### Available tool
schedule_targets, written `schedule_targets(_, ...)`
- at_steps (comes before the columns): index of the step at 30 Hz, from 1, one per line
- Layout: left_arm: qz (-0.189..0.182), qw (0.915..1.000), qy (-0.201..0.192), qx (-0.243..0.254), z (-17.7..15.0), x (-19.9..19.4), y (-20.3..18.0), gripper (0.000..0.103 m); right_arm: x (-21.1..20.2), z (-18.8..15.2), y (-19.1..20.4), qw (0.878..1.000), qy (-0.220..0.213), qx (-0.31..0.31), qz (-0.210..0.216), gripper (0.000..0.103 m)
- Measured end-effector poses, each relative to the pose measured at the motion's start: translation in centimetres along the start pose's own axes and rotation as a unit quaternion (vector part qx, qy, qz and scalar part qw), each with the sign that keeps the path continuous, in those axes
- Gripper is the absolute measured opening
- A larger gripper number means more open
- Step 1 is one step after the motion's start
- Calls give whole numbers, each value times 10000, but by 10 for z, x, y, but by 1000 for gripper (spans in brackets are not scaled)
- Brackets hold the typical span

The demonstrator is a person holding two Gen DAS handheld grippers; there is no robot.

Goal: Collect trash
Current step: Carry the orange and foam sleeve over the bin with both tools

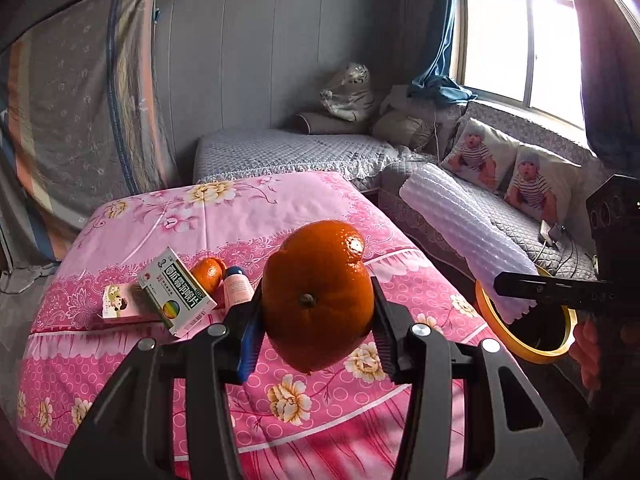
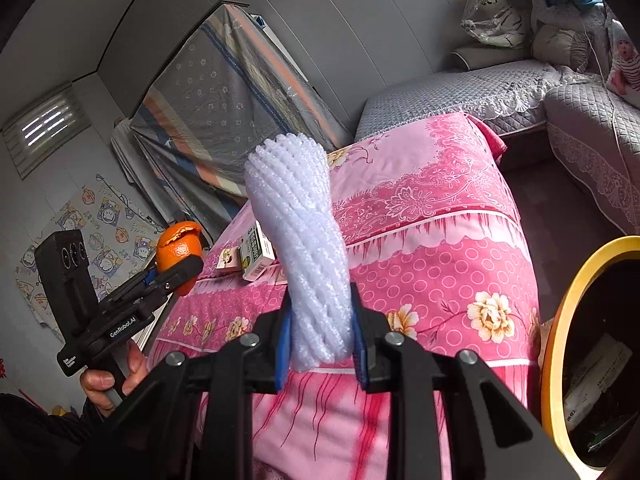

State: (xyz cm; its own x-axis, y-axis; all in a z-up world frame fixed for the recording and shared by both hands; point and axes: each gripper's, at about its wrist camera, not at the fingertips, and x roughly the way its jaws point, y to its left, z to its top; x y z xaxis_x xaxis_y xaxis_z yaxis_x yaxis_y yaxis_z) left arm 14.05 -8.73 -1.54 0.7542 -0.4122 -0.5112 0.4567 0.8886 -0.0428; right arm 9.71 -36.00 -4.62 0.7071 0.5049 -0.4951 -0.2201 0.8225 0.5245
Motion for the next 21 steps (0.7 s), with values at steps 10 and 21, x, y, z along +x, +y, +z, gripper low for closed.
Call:
schedule_targets(10, -411, 9984, -176, 345, 17, -2, -47, 45, -46, -5, -17, 9982, -470, 218, -294, 23)
schedule_targets(21, -802, 9932, -176, 820, 25, 8, -104, 45, -86, -20, -65, 9914, -877, 720, -652, 23)
